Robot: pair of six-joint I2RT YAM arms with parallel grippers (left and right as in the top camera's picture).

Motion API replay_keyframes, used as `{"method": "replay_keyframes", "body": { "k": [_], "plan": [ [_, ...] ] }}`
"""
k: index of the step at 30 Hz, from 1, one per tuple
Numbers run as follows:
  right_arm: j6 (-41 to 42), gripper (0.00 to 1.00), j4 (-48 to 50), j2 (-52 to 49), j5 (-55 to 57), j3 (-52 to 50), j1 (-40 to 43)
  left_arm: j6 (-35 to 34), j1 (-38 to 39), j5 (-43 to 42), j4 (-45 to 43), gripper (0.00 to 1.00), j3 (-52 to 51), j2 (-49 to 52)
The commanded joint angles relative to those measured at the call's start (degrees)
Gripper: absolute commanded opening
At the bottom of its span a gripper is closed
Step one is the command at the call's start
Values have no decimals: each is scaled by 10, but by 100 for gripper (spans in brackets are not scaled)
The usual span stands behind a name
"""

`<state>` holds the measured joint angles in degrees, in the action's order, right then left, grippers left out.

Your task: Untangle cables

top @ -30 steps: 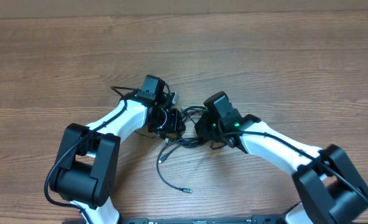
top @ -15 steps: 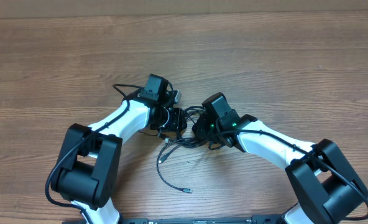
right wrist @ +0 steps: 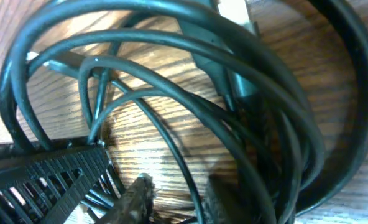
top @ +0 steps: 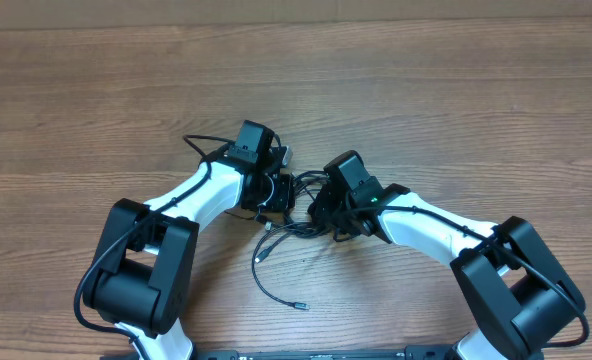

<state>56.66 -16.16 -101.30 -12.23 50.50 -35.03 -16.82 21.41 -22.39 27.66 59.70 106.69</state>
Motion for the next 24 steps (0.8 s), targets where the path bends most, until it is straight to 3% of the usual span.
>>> {"method": "replay_keyframes", "body": {
  "k": [1,2,6,10,19,24],
  "plan": [
    [-3,11,3,-12,-10,-3,-6,-2,5,8,1,13,-5,9],
    [-14,4,8,-12,-18,-3,-6,-2,5,8,0,13,-5,9],
    [-44,4,20,-10,-77,0,0,-1,5,8,1,14,-5,9],
    [-53,4,20,3,-146,4,13,-1,5,7,1,4,-5,9],
    [-134,4,5,56,-373,7,40,-1,-17,-1,-5,4,-2,9],
    [-166,4,-80,56,-374,6,26,-1,-20,-1,-9,4,-2,9]
  ]
}}
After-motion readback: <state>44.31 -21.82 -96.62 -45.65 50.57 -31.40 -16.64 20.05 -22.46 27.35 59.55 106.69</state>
